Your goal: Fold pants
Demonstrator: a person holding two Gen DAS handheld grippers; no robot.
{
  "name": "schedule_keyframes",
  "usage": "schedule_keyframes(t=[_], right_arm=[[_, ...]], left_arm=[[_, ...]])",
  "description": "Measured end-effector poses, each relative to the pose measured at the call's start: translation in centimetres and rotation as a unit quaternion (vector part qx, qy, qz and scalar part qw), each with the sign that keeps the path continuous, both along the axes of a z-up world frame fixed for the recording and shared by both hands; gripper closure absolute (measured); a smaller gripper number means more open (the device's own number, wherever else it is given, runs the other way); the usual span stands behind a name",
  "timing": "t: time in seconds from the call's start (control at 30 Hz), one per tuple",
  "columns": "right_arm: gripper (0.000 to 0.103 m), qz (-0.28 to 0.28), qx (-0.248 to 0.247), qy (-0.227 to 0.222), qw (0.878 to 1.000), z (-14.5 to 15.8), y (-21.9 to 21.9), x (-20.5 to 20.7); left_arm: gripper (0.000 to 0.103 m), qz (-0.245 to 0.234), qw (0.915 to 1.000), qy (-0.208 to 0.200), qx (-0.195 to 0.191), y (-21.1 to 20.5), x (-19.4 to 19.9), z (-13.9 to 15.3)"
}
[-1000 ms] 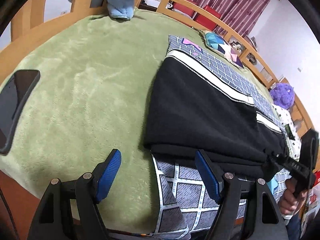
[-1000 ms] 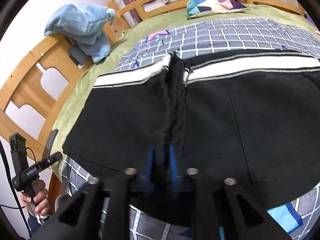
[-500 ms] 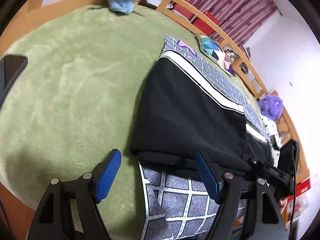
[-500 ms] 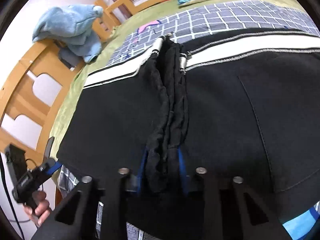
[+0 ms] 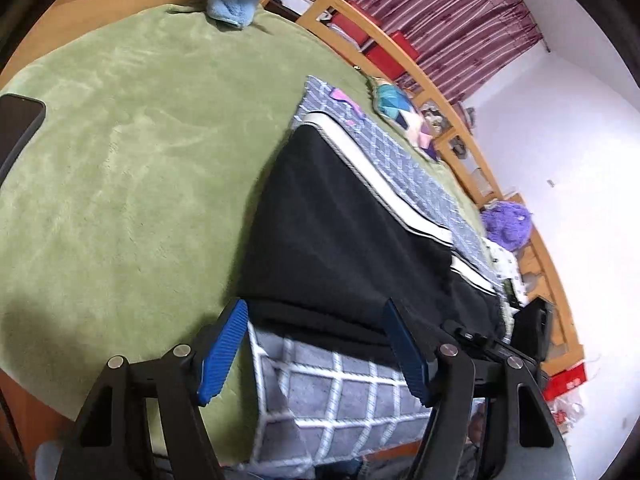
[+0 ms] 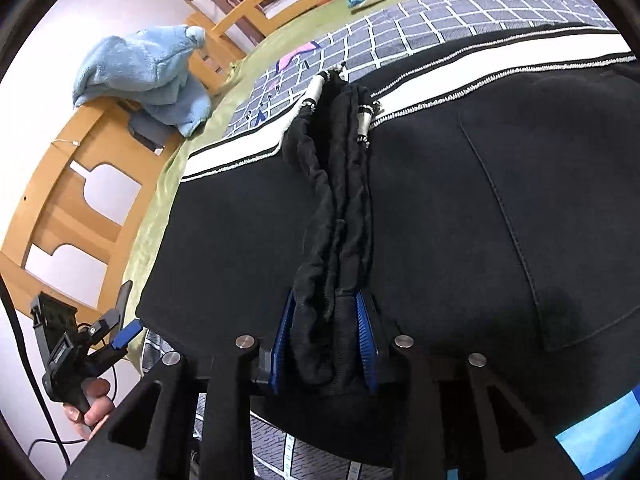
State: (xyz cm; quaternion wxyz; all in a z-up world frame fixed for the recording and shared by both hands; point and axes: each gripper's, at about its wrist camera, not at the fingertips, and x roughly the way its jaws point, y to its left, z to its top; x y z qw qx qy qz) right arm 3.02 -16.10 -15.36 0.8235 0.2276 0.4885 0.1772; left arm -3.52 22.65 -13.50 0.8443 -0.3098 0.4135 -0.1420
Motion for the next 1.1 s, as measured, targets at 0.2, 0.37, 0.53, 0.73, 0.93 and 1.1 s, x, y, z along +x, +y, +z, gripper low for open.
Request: schedule_keyframes(t=[0.2, 0.37, 0.53, 0.73, 0.93, 1.1], right_arm=[[0.066, 0.005, -0.036, -0.011, 0.999, 0.7, 0.4, -0.1], [0.060, 0.014, -0.089, -0.035, 0.995, 2.0, 1.1, -1.3], [0.057, 0.009, -0.079, -0.037, 0.996, 2.9, -0.9, -2.8], [0.057, -0.023, -0.101, -0.049, 0.993, 3.9, -3.0, -4.2], [0.057, -0.056, -0.125, -0.047, 0.989, 3.6, -5.8, -4.9], [0.057, -0.062, -0.148, -0.051, 0.986, 3.5, -7.8, -4.9]], left_arm=[[0.035, -0.037, 0.9992, 0.004, -0.011, -2.9, -0.8, -0.4], [0.035, -0.006, 0.9989, 0.041, -0.021, -3.2, 0.3, -3.6], [0.035, 0.041, 0.9970, 0.021, -0.062, -1.3, 1.3, -3.9], [0.035, 0.059, 0.9929, 0.042, -0.094, -1.2, 3.9, -4.6], [0.044, 0.078, 0.9946, 0.027, -0.063, -2.7, 3.8, -2.8], [0.088, 0.059, 0.9979, -0.002, 0.026, -4.7, 4.1, 1.5]])
